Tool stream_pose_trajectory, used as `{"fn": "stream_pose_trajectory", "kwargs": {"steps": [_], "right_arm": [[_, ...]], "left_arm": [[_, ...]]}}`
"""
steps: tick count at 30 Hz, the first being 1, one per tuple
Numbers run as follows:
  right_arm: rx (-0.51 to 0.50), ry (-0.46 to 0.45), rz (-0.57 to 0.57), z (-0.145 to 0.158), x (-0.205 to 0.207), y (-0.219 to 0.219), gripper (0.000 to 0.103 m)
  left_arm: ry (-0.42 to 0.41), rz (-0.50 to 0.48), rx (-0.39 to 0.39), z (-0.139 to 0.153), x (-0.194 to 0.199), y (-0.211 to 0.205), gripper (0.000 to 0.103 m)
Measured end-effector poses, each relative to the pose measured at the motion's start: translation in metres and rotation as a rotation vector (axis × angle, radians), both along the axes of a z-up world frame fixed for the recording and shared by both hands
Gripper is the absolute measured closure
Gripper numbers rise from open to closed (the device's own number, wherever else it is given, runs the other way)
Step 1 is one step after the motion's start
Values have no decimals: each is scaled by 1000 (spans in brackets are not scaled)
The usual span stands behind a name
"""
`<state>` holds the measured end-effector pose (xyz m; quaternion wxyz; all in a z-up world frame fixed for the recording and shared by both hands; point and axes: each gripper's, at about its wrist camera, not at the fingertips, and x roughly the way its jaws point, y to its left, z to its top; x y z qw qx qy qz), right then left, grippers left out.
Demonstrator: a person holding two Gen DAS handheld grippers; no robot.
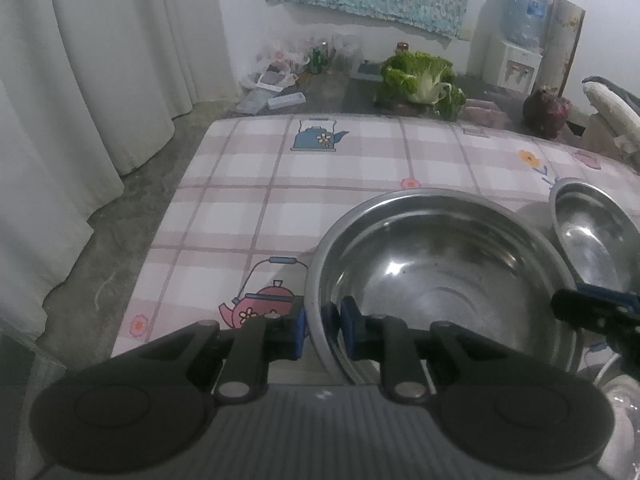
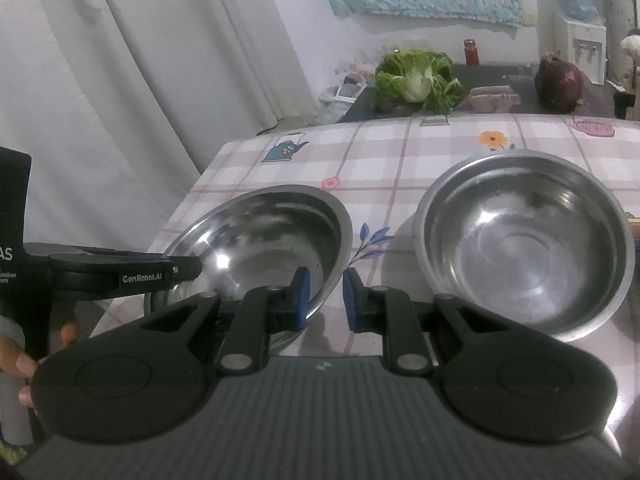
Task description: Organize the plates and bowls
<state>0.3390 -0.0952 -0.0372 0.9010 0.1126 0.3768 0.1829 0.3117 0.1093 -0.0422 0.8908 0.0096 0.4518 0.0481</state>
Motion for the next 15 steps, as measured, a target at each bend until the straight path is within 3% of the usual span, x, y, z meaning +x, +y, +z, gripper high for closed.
{"fn": "stream_pose_trajectory", "kwargs": {"steps": [15], "right_arm": [[51,-66,-40,35,-27,-38,86]], "left_arm": [[-75,-50,29,44,-12,-39,83]]}}
